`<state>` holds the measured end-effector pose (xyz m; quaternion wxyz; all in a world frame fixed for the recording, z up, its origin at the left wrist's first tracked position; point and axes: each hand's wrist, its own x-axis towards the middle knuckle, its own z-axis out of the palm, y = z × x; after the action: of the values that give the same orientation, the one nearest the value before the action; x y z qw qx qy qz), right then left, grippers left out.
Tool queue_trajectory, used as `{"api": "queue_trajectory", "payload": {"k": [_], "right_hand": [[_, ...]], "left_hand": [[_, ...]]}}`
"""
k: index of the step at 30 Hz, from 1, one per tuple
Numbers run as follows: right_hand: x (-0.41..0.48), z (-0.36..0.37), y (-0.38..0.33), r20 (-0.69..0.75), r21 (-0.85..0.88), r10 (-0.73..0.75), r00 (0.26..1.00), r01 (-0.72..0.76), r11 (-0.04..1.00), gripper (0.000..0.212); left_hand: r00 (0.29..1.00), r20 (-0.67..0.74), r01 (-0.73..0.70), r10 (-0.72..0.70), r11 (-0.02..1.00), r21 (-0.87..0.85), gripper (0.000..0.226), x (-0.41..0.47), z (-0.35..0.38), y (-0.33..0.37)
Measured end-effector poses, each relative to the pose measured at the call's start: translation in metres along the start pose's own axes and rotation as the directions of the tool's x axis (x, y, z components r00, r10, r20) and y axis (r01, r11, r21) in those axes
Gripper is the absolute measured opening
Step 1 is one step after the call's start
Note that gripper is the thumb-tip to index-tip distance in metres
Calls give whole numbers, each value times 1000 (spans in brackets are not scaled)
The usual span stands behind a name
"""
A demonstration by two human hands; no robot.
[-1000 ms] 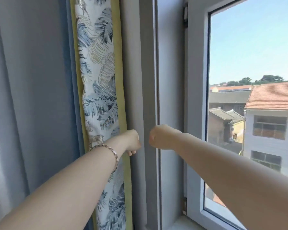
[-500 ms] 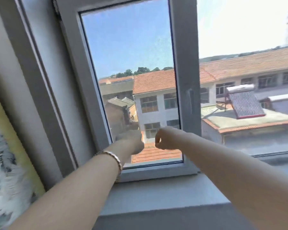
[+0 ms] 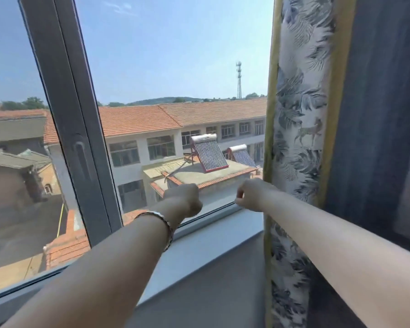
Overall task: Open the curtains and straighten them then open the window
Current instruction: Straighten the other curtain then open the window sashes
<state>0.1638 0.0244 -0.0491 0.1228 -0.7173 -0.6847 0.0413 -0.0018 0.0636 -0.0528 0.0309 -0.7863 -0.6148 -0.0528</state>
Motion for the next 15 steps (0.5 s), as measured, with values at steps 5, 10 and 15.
{"api": "queue_trajectory", "payload": {"k": [5,10,15], "right_hand": [[22,-30,110,-167,-29,175,970,-182,983,27],[58,-46,195,-242,7,294,925,-302,953,27],[119,-47,250,-381,129,394,837,-374,919,44]], "left_hand": [[985,-119,-142,124,978,-154,25,61,10,97],[963,-220,-229,157,904,-361,32,126,13,182],[939,-288,-300,188,856,-421,59,203,22,230]]}}
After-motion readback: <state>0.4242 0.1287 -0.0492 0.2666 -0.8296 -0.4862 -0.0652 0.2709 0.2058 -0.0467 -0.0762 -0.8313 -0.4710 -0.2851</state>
